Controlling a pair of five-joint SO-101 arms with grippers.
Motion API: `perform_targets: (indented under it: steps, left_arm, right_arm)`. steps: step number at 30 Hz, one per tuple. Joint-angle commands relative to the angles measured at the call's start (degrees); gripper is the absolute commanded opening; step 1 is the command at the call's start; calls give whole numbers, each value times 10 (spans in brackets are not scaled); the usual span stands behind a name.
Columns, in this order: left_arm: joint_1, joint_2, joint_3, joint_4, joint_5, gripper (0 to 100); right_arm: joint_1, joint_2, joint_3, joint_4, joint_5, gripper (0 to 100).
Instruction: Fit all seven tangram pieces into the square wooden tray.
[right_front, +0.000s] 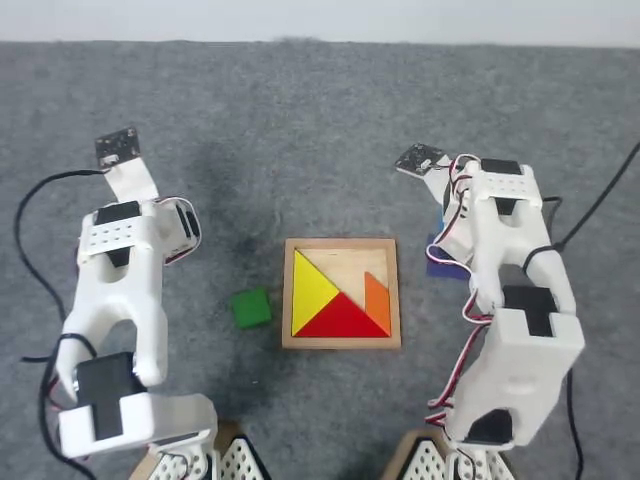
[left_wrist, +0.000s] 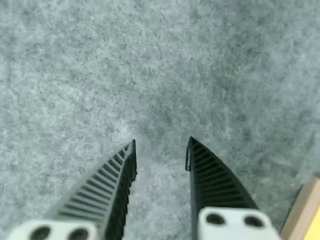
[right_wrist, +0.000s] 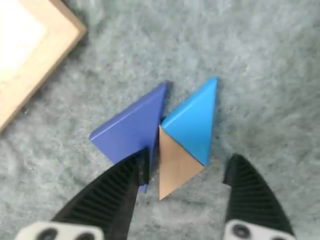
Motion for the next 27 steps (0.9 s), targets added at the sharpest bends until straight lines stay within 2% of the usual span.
perform_targets:
  steps: [1,6,9,12,18,27]
  left_arm:
    - [4,-4,-3,-9,7,152]
    - [4,-4,-3,-9,7,152]
    - [4,-4,-3,-9,7,152]
    - [4,-4,-3,-9,7,152]
    - [4,-4,-3,-8,7,152]
    - [4,-4,-3,-8,7,152]
  right_arm:
    - [12,27,0,24,-12,140]
    - [58,28,1,32,-62,173]
    - [77,28,2,34,-65,185]
    - [91,28,3,36,-70,184]
    - [126,19,-1,17,-130,153]
    - [113,-137,20,57,-190,128]
